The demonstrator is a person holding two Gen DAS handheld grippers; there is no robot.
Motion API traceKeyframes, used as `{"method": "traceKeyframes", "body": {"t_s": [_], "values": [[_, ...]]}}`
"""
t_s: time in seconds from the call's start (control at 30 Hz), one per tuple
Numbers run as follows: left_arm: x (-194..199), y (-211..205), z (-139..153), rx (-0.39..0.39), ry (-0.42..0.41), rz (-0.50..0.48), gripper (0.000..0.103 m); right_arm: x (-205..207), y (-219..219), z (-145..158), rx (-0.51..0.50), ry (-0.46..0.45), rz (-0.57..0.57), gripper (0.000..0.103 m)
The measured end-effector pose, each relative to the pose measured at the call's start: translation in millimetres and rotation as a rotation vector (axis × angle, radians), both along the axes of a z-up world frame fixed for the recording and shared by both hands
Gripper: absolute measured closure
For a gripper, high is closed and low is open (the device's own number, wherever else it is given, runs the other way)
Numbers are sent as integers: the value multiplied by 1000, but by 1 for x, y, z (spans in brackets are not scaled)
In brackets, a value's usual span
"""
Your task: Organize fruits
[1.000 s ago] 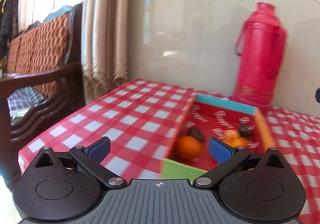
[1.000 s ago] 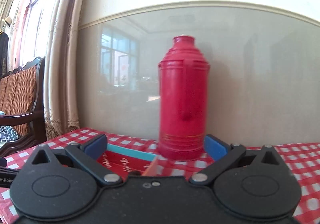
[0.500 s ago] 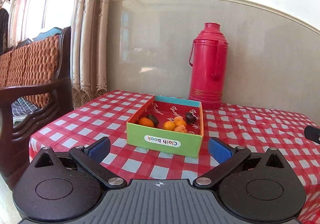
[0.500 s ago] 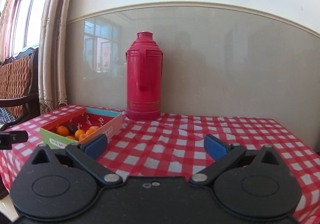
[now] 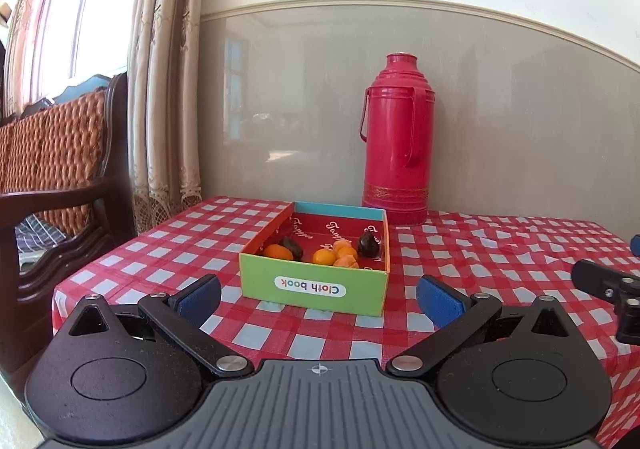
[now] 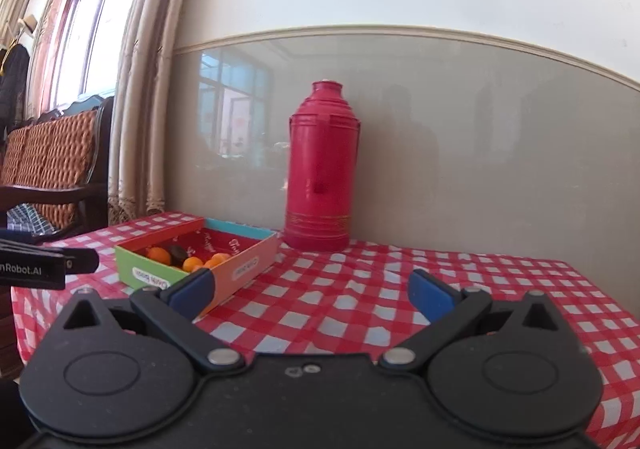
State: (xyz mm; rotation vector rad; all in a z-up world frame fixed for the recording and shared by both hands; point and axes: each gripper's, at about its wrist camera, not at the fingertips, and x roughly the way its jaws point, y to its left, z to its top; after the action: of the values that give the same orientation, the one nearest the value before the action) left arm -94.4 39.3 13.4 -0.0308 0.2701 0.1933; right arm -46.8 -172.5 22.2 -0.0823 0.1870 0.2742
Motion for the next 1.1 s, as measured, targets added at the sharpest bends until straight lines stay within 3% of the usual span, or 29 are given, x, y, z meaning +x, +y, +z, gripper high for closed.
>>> {"method": "traceKeyframes", "body": {"t_s": [0.2,1.1], "values": [[3,-1,0,16,20,-3,0,6,1,-1,38,28,3,6],[3,1,-2,9,20,4,0,6,1,-3,26,32,-4,6]]}}
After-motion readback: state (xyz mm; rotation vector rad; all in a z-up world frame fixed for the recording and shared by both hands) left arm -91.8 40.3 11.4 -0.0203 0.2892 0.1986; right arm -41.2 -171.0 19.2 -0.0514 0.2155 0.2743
